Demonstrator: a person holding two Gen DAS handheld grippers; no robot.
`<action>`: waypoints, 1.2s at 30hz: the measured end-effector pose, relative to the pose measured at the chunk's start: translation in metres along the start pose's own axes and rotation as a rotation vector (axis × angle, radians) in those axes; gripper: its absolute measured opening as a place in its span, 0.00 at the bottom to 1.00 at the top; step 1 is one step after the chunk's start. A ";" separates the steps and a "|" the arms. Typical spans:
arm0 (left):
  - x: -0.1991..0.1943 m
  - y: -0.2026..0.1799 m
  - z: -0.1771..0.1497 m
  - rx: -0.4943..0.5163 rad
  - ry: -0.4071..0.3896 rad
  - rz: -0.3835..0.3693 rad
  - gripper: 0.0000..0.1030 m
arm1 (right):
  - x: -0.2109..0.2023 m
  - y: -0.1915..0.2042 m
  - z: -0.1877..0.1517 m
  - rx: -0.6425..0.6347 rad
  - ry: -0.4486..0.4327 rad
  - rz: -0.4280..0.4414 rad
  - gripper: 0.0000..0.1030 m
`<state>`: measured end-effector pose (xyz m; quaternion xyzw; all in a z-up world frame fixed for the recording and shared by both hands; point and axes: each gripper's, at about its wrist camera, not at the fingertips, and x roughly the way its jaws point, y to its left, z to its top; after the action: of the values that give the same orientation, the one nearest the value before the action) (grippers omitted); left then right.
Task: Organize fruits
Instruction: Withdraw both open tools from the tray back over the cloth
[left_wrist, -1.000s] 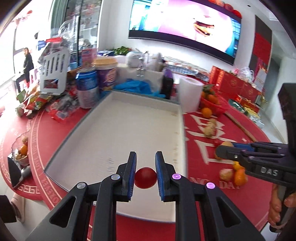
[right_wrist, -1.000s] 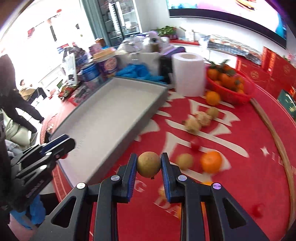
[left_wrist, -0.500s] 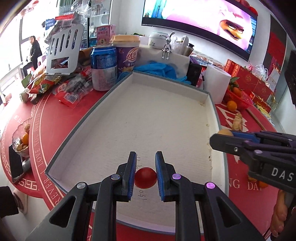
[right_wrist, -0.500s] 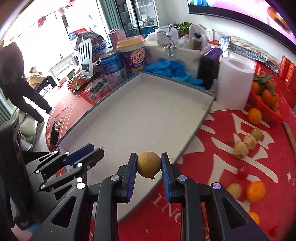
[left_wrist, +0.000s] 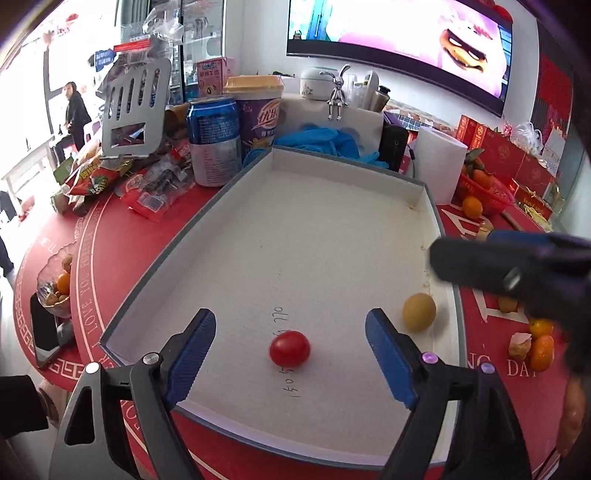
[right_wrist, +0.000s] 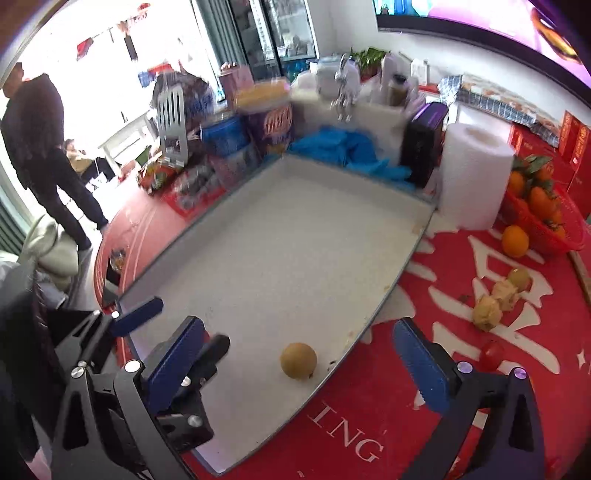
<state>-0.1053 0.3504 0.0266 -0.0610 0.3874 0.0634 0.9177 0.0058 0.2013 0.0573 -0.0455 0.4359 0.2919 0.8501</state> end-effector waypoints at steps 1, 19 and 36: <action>0.000 0.000 0.001 -0.004 0.005 -0.005 0.83 | -0.006 -0.002 0.001 0.006 -0.016 -0.005 1.00; -0.034 -0.103 0.005 0.222 -0.024 -0.134 0.84 | -0.074 -0.109 -0.049 0.209 -0.058 -0.194 1.00; -0.015 -0.191 -0.031 0.456 0.013 -0.182 0.84 | -0.108 -0.209 -0.163 0.392 0.025 -0.421 1.00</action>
<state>-0.1063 0.1563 0.0280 0.1127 0.3905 -0.1089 0.9072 -0.0474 -0.0741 0.0026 0.0266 0.4755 0.0185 0.8791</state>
